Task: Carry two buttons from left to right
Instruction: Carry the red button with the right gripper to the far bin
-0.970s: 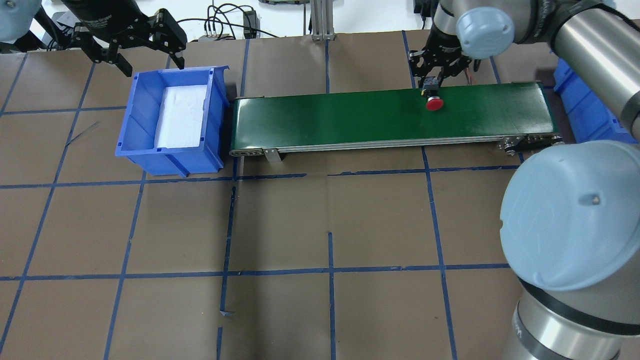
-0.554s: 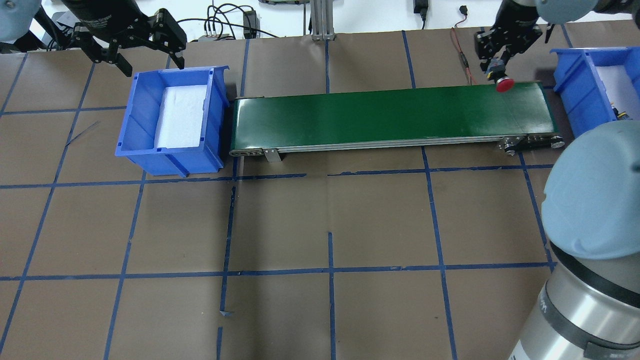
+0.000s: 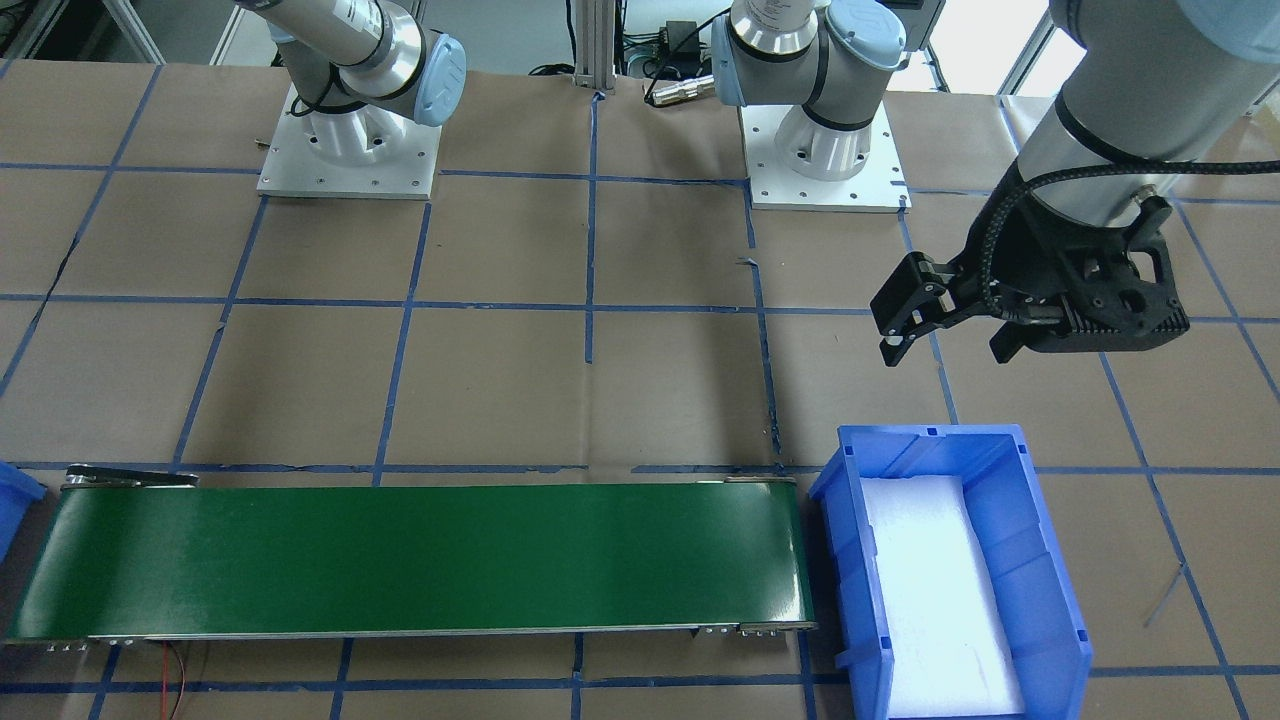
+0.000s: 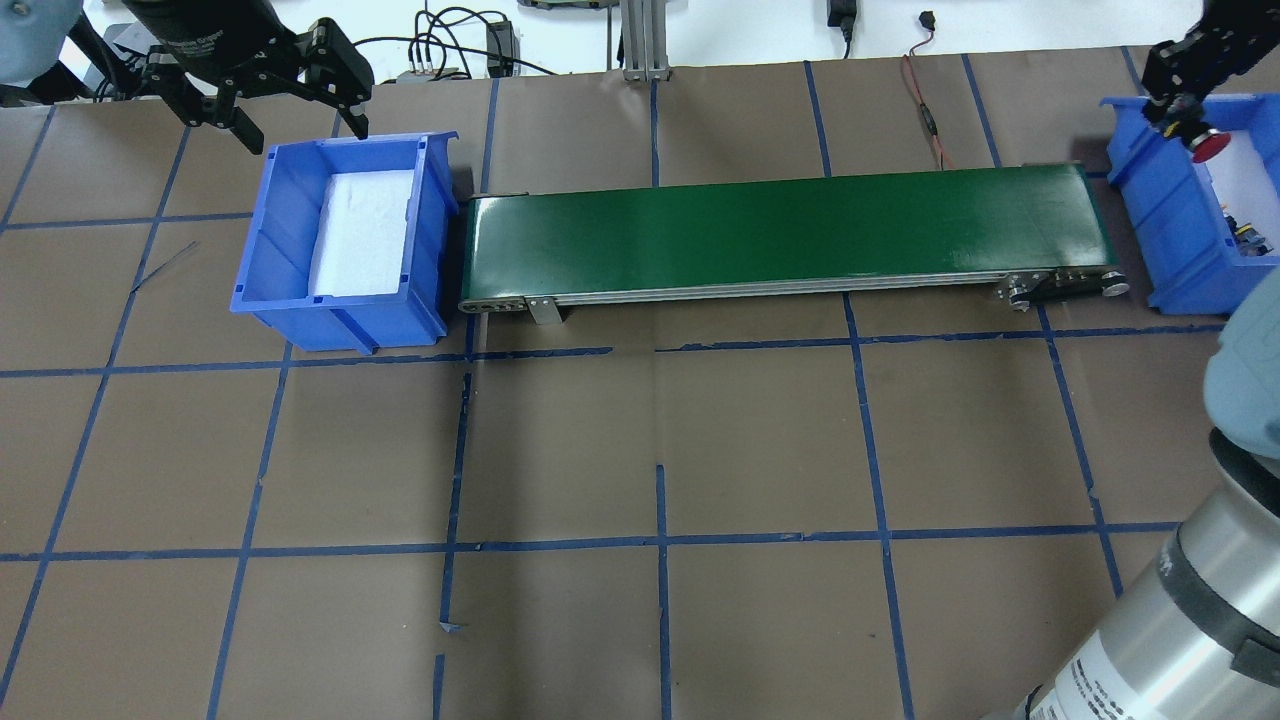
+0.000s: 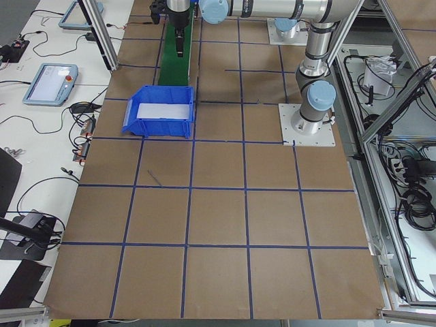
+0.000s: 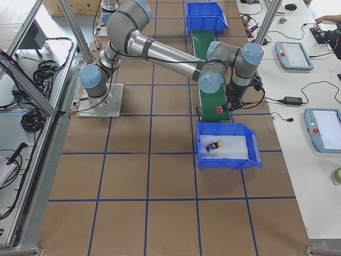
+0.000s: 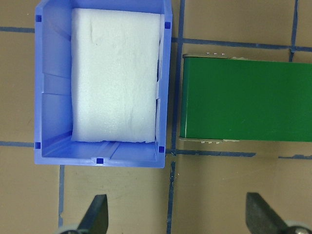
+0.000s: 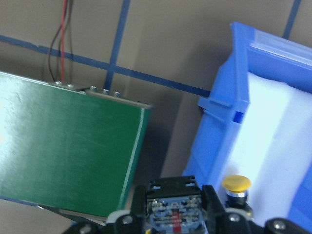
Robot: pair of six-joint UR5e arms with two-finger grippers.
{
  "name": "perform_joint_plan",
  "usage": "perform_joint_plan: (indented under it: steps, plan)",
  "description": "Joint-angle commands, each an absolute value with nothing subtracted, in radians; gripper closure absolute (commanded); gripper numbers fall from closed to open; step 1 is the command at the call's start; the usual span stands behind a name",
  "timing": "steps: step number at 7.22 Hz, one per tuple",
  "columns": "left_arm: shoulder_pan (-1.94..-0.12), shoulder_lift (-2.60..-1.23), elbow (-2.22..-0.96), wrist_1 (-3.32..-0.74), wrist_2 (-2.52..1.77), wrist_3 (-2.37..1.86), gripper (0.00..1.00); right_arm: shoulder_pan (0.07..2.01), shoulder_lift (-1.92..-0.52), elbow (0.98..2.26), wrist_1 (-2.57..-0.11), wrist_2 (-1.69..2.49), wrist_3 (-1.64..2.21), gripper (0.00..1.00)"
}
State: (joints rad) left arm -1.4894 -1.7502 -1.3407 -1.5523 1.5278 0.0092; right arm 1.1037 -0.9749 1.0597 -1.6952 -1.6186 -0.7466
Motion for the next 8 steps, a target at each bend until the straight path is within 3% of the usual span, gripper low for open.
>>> perform_joint_plan:
  steps: [1,8]
  plan:
    - [-1.489,-1.750,-1.341,-1.552,1.528,0.009,0.00,1.020,-0.945,1.010,-1.675,-1.625,-0.843,0.93]
    - [-1.488,-1.750,-1.341,-1.552,1.531,0.009,0.00,1.017,-0.712,0.868,-1.759,-1.612,-0.841,0.93]
